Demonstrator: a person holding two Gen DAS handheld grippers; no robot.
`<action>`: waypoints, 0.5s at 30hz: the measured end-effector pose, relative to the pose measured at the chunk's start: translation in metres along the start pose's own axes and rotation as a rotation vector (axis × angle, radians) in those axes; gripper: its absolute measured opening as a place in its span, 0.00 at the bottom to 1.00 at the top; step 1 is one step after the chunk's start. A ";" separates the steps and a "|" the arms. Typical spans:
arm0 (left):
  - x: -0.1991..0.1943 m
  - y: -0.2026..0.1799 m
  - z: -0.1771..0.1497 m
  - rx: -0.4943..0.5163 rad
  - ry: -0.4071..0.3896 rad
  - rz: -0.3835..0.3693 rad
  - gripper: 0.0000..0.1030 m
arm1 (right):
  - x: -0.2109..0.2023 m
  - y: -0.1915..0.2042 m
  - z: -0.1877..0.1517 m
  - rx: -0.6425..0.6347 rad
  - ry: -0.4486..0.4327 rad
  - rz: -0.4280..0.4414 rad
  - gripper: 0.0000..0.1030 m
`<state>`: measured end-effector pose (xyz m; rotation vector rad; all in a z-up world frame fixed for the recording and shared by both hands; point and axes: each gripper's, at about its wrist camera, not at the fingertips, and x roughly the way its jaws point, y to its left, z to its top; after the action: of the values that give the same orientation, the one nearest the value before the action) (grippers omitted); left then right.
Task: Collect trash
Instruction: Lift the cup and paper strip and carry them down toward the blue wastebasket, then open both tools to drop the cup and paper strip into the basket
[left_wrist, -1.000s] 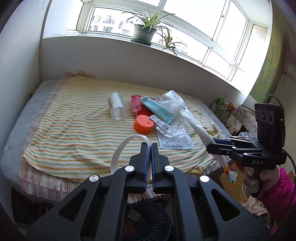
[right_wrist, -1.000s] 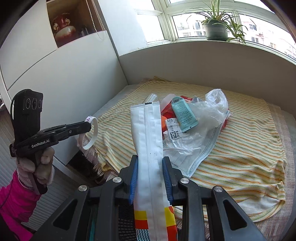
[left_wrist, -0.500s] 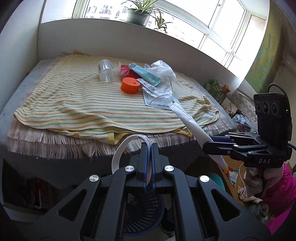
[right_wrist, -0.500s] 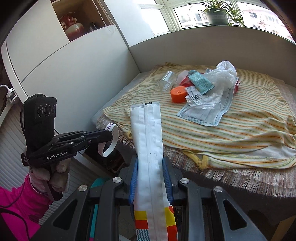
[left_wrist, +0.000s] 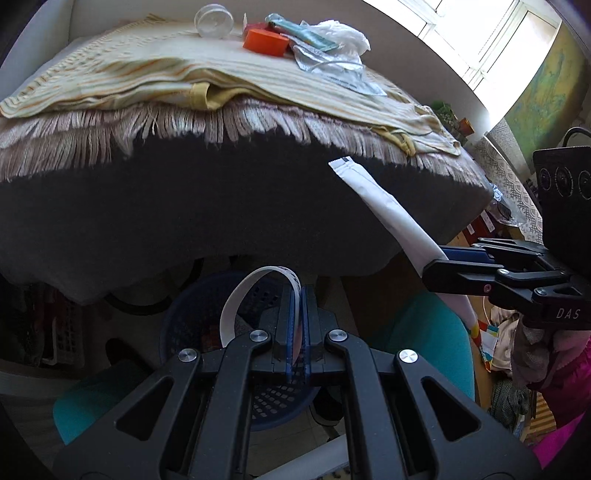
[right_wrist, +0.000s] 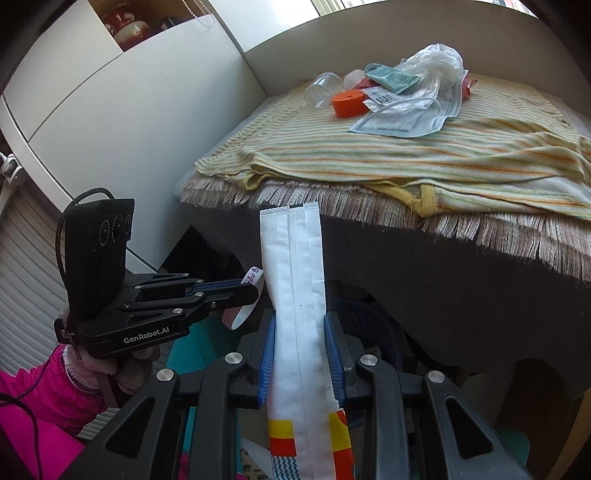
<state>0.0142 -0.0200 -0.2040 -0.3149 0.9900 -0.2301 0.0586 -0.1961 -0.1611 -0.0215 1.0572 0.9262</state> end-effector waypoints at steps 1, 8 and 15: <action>0.005 0.002 -0.003 -0.011 0.013 0.000 0.01 | 0.004 0.000 -0.002 0.004 0.010 0.000 0.25; 0.034 0.014 -0.020 -0.052 0.085 0.014 0.01 | 0.029 -0.005 -0.018 0.031 0.066 -0.021 0.25; 0.055 0.025 -0.031 -0.075 0.140 0.054 0.01 | 0.054 -0.011 -0.029 0.055 0.111 -0.053 0.26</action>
<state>0.0186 -0.0196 -0.2716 -0.3433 1.1456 -0.1680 0.0537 -0.1815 -0.2213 -0.0555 1.1798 0.8553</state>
